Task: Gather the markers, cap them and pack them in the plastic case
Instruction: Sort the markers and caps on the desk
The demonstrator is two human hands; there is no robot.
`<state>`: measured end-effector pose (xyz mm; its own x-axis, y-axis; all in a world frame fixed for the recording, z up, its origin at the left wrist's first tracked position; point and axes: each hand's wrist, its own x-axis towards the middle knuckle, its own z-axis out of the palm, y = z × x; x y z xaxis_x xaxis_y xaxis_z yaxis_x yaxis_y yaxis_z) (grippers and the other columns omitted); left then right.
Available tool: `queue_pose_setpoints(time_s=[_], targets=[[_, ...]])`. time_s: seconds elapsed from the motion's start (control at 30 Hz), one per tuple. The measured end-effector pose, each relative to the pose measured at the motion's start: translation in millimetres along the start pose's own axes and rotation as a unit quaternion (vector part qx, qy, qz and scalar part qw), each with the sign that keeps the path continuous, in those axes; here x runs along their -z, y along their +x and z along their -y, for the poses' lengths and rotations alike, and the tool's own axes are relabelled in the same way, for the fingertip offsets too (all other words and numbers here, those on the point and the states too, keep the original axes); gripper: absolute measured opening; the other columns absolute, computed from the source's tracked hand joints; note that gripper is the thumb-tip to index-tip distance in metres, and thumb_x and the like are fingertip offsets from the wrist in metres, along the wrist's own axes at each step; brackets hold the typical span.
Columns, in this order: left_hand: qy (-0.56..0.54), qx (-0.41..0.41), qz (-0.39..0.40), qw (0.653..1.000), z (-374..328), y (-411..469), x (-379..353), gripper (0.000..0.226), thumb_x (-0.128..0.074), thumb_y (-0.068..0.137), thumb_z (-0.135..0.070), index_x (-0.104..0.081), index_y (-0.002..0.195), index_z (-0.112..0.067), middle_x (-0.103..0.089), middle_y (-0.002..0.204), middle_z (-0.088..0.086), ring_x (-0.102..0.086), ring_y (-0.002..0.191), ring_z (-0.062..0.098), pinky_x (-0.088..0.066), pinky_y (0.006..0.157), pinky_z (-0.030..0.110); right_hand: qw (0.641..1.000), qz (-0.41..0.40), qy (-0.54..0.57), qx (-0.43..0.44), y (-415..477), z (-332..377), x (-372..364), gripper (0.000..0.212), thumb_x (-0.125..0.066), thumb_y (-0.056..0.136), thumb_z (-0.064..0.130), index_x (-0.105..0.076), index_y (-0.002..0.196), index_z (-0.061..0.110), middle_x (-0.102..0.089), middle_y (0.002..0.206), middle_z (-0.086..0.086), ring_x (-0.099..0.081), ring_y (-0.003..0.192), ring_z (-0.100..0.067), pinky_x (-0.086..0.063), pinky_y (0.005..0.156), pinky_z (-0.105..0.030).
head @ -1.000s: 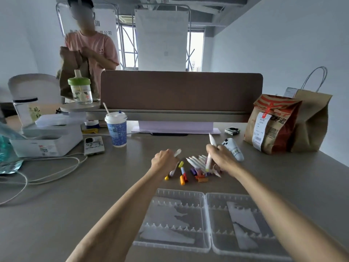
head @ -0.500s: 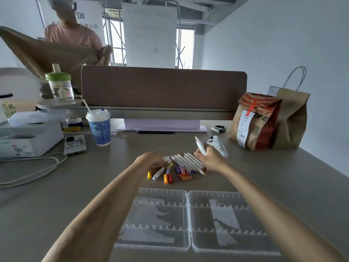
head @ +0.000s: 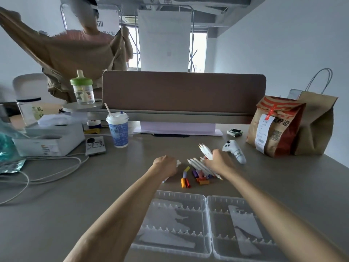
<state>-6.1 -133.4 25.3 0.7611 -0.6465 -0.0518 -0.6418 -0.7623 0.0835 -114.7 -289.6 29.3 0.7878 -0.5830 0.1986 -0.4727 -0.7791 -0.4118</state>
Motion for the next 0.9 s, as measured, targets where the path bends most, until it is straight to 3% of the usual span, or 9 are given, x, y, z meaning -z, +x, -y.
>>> queue_pose_setpoints(time_s=[0.1, 0.17, 0.3, 0.4, 0.47, 0.6, 0.73, 0.83, 0.9], targets=[[-0.051, -0.009, -0.037, 0.998, 5.3, -4.3, 2.5, 0.033, -0.042, 0.099, -0.020, -0.052, 0.124, -0.001, -0.059, 0.125, 0.017, -0.057, 0.115, 0.033, -0.045, 0.087, 0.036, 0.998, 0.004, -0.052, 0.024, 6.3, 4.5, -8.9, 0.027, -0.063, 0.091, 0.034, -0.062, 0.086, 0.007, -0.070, 0.087, -0.013, -0.061, 0.073, -0.028, -0.038, 0.058, -0.027], [-0.153, -0.024, -0.061, 0.986, 11.5, -6.2, 1.8, 0.032, -0.042, 0.101, -0.031, -0.053, 0.114, -0.004, -0.062, 0.112, 0.017, -0.060, 0.102, 0.034, -0.042, 0.076, 0.035, 0.997, 0.011, -0.069, 0.036, 8.7, 4.7, -13.9, 0.021, -0.061, 0.092, 0.026, -0.062, 0.081, 0.007, -0.070, 0.083, -0.011, -0.062, 0.069, -0.026, -0.042, 0.058, -0.029], [-0.406, -0.087, -0.107, 0.903, 17.9, -20.6, -4.8, 0.023, -0.050, 0.099, -0.027, -0.042, 0.080, -0.016, -0.051, 0.074, 0.001, -0.044, 0.064, 0.019, -0.034, 0.058, 0.030, 0.995, 0.042, -0.067, 0.055, 7.5, 11.7, -10.2, 0.015, -0.060, 0.088, 0.011, -0.058, 0.073, 0.013, -0.057, 0.065, -0.001, -0.053, 0.055, -0.014, -0.037, 0.046, -0.025], [-0.526, -0.108, -0.115, 0.836, 18.7, -35.7, -10.3, 0.017, -0.053, 0.098, -0.023, -0.045, 0.083, -0.022, -0.050, 0.064, -0.005, -0.043, 0.054, 0.012, -0.036, 0.048, 0.024, 0.991, 0.048, -0.100, 0.078, 9.5, 16.8, -11.8, 0.022, -0.060, 0.080, 0.001, -0.050, 0.065, 0.013, -0.054, 0.062, -0.002, -0.050, 0.054, -0.015, -0.037, 0.047, -0.026], [-0.563, -0.110, -0.112, 0.812, 17.1, -43.2, -12.0, 0.011, -0.053, 0.098, -0.021, -0.046, 0.090, -0.021, -0.055, 0.060, -0.005, -0.049, 0.052, 0.012, -0.040, 0.049, 0.027, 0.987, 0.042, -0.131, 0.089, 11.2, 17.2, -14.2, 0.017, -0.058, 0.076, 0.000, -0.051, 0.066, 0.011, -0.057, 0.064, -0.005, -0.057, 0.058, -0.021, -0.043, 0.050, -0.029], [-0.520, -0.046, -0.117, 0.845, 15.2, -51.6, -8.3, 0.014, -0.047, 0.099, -0.021, -0.044, 0.102, -0.007, -0.062, 0.070, 0.007, -0.054, 0.054, 0.014, -0.044, 0.051, 0.025, 0.985, 0.067, -0.140, 0.075, 10.2, 25.7, -10.1, 0.011, -0.058, 0.069, 0.001, -0.051, 0.067, 0.009, -0.056, 0.066, -0.005, -0.055, 0.059, -0.020, -0.040, 0.048, -0.027], [-0.476, 0.002, -0.108, 0.873, 10.7, -49.6, -3.6, 0.014, -0.046, 0.097, -0.026, -0.042, 0.097, -0.012, -0.059, 0.079, 0.007, -0.053, 0.058, 0.019, -0.042, 0.054, 0.028, 0.992, 0.090, -0.082, 0.015, 10.8, 30.4, -2.2, 0.018, -0.069, 0.073, 0.018, -0.054, 0.071, 0.009, -0.058, 0.069, -0.004, -0.051, 0.057, -0.015, -0.036, 0.047, -0.022], [-0.379, 0.065, -0.126, 0.915, 7.0, -40.0, -0.3, 0.026, -0.050, 0.094, -0.030, -0.051, 0.107, -0.008, -0.060, 0.100, 0.011, -0.059, 0.087, 0.031, -0.041, 0.065, 0.029, 0.997, 0.060, 0.027, -0.025, 7.3, 25.0, 6.6, 0.035, -0.072, 0.082, 0.033, -0.050, 0.070, 0.009, -0.057, 0.070, -0.006, -0.049, 0.056, -0.013, -0.033, 0.047, -0.024], [-0.342, 0.088, -0.116, 0.928, 3.7, -30.1, -1.7, 0.030, -0.054, 0.090, -0.030, -0.055, 0.111, -0.009, -0.061, 0.105, 0.011, -0.059, 0.098, 0.033, -0.041, 0.072, 0.030, 0.995, 0.035, 0.083, -0.039, 3.9, 16.5, 14.8, 0.033, -0.069, 0.083, 0.037, -0.051, 0.075, 0.010, -0.060, 0.073, -0.007, -0.053, 0.060, -0.017, -0.036, 0.052, -0.026]])
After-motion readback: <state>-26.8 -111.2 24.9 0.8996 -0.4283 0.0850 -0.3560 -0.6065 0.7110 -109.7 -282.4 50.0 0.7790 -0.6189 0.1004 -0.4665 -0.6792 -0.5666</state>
